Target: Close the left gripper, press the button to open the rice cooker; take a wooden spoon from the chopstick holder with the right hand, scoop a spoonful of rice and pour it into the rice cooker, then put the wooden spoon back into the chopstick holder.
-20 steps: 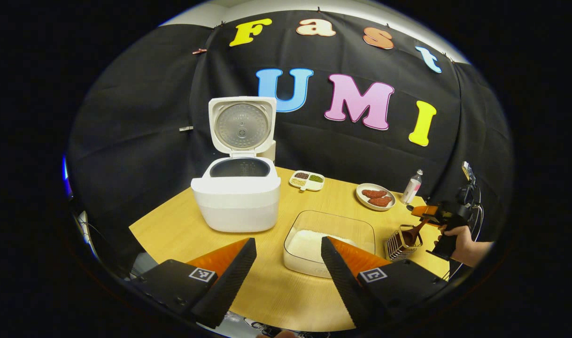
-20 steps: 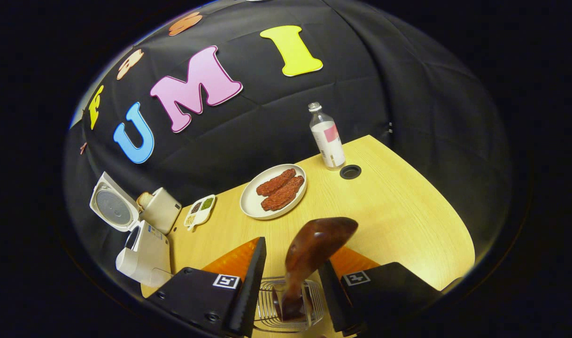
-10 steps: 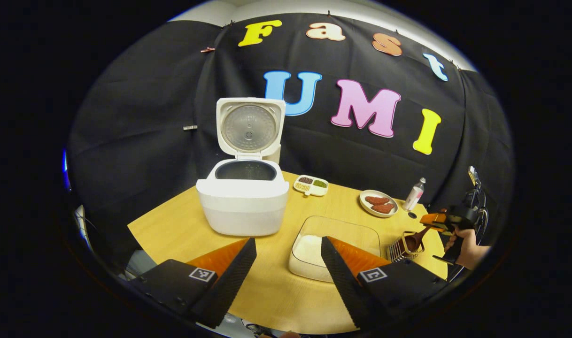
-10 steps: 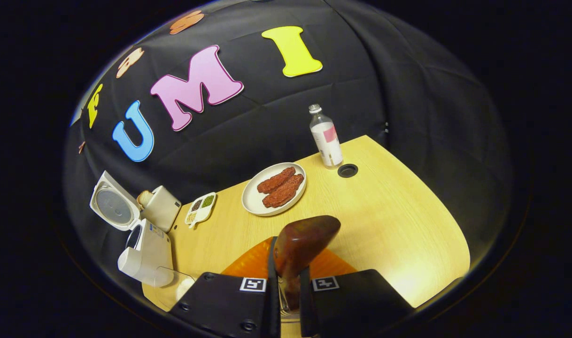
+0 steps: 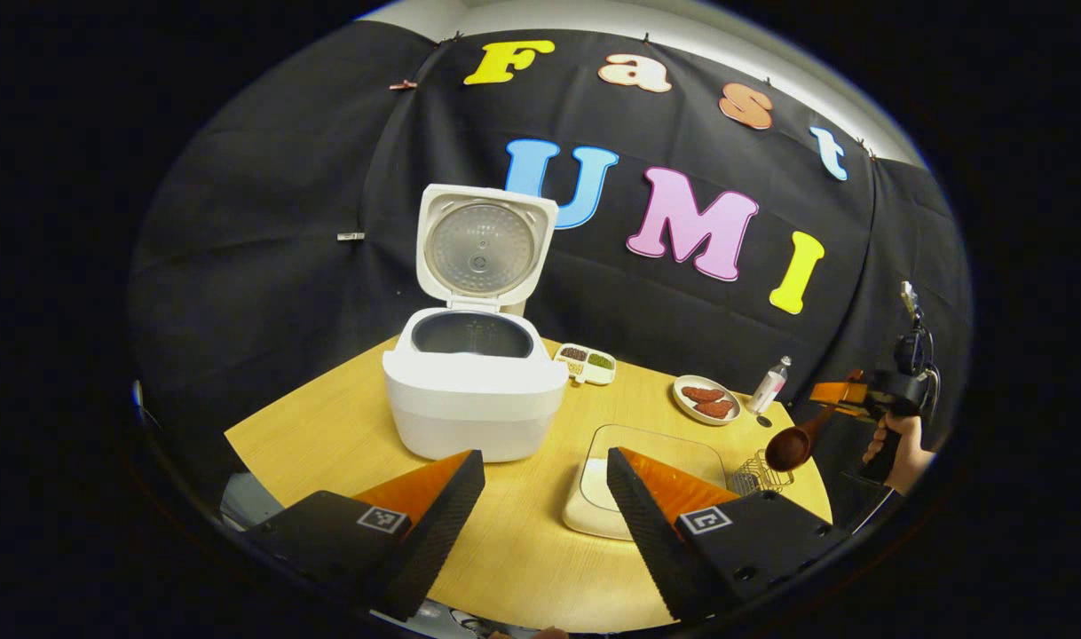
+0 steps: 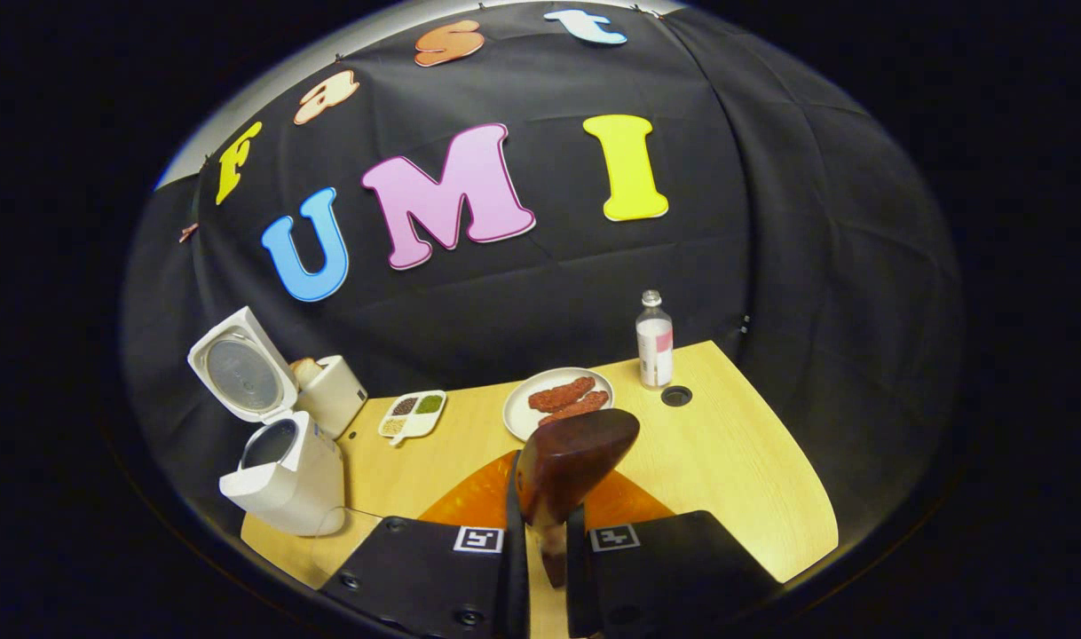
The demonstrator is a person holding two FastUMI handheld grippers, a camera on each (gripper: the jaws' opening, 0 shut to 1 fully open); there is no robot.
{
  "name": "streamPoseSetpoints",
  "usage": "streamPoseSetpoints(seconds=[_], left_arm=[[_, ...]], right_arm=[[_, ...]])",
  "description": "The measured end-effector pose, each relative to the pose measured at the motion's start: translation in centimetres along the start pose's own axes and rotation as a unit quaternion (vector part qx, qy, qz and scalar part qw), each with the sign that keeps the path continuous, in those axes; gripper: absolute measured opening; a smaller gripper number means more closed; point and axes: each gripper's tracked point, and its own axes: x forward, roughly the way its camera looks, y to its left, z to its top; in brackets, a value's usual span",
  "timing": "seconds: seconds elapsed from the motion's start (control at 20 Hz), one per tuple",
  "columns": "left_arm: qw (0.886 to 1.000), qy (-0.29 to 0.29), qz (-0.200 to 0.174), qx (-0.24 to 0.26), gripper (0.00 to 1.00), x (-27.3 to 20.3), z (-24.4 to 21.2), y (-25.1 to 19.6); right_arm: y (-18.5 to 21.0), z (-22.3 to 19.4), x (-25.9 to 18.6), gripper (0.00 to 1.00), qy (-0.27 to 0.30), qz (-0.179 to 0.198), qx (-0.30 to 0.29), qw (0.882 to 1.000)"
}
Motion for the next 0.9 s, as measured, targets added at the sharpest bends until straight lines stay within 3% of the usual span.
streamPoseSetpoints(seconds=[0.15, 0.3, 0.35, 0.4, 0.9], left_arm=[[1.000, 0.005, -0.001, -0.016, 0.96, -0.3, -0.1, 3.0], [1.000, 0.006, -0.005, 0.002, 0.96, -1.0, -0.3, 5.5], [1.000, 0.008, -0.009, 0.007, 0.96, -1.2, -0.3, 6.1], [1.000, 0.011, -0.013, 0.009, 0.96, -1.3, -0.4, 6.6], [0.997, 0.052, -0.047, 0.016, 0.96, 0.0, -2.6, 10.0]], right_arm=[[3.8, 1.1, -1.8, 0.21, -0.016, 0.018, 0.022, 0.999], [7.3, 0.7, -2.6, 0.20, -0.019, 0.030, 0.035, 0.999], [8.3, 0.4, -2.7, 0.16, -0.019, 0.032, 0.038, 0.999], [9.3, -0.1, -2.6, 0.21, -0.019, 0.035, 0.040, 0.998], [14.9, -8.9, 1.2, 0.21, 0.006, 0.010, 0.009, 1.000]])
